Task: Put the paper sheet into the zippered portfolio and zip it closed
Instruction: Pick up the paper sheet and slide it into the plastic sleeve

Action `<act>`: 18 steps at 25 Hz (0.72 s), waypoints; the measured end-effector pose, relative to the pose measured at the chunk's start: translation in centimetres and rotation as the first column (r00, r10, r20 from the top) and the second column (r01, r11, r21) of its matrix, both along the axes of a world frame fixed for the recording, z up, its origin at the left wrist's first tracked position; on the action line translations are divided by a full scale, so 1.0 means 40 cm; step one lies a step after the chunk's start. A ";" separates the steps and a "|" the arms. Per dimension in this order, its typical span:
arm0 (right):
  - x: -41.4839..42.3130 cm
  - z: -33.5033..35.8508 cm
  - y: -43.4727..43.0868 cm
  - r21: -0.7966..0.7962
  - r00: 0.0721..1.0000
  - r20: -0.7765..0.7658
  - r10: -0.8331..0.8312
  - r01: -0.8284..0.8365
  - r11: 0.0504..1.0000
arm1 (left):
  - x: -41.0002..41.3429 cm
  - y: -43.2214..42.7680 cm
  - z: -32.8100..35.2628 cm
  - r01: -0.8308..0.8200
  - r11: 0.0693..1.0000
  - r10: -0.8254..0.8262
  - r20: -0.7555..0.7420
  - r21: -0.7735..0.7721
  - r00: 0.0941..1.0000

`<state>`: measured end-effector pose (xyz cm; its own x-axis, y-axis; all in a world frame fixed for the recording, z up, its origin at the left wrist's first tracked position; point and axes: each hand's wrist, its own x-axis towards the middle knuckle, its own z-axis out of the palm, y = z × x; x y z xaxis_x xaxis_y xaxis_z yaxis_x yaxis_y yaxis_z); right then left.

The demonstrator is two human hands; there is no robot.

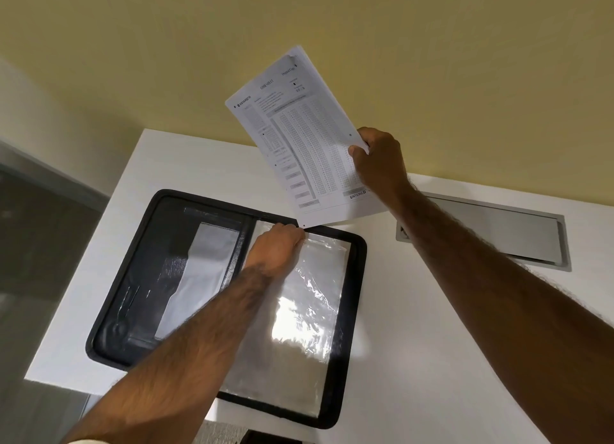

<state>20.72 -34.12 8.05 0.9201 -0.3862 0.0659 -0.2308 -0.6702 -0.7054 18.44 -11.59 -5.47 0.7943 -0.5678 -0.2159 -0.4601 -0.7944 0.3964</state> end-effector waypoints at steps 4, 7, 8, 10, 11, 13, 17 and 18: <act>-0.009 -0.002 -0.015 0.031 1.000 -0.020 -0.018 0.019 0.999 | -0.005 0.018 0.013 -0.082 0.990 0.076 -0.058 -0.116 0.995; -0.018 -0.003 -0.022 0.020 0.999 -0.031 -0.027 0.028 0.999 | -0.001 0.028 0.023 -0.068 0.994 0.059 -0.106 -0.083 0.993; -0.021 -0.002 -0.024 0.015 0.999 -0.031 -0.027 0.027 1.000 | -0.002 0.024 0.032 -0.089 0.989 0.074 -0.126 -0.116 0.989; -0.027 0.004 -0.031 0.009 0.999 -0.030 -0.019 0.020 1.000 | -0.011 0.014 0.049 -0.115 0.983 0.107 -0.060 -0.143 0.992; -0.030 0.008 -0.035 0.007 0.999 -0.030 -0.018 0.018 1.000 | -0.015 0.013 0.053 -0.069 0.992 0.073 0.033 -0.105 0.997; -0.036 0.018 -0.046 -0.003 0.999 -0.024 -0.025 0.025 1.000 | -0.021 0.015 0.049 -0.005 0.999 0.011 0.133 -0.043 0.991; -0.050 0.021 -0.061 -0.015 0.999 -0.024 -0.042 0.041 0.999 | -0.013 0.008 0.034 -0.034 0.999 0.036 0.152 -0.016 0.988; -0.053 0.020 -0.063 -0.023 0.999 -0.028 -0.037 0.037 0.999 | -0.011 0.004 0.028 -0.024 1.000 0.022 0.128 0.012 0.991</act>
<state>18.58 -36.63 8.86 0.9068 -0.4186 0.0492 -0.2751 -0.6762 -0.6834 17.99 -11.42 -4.34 0.8289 -0.5465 -0.1192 -0.4878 -0.8105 0.3242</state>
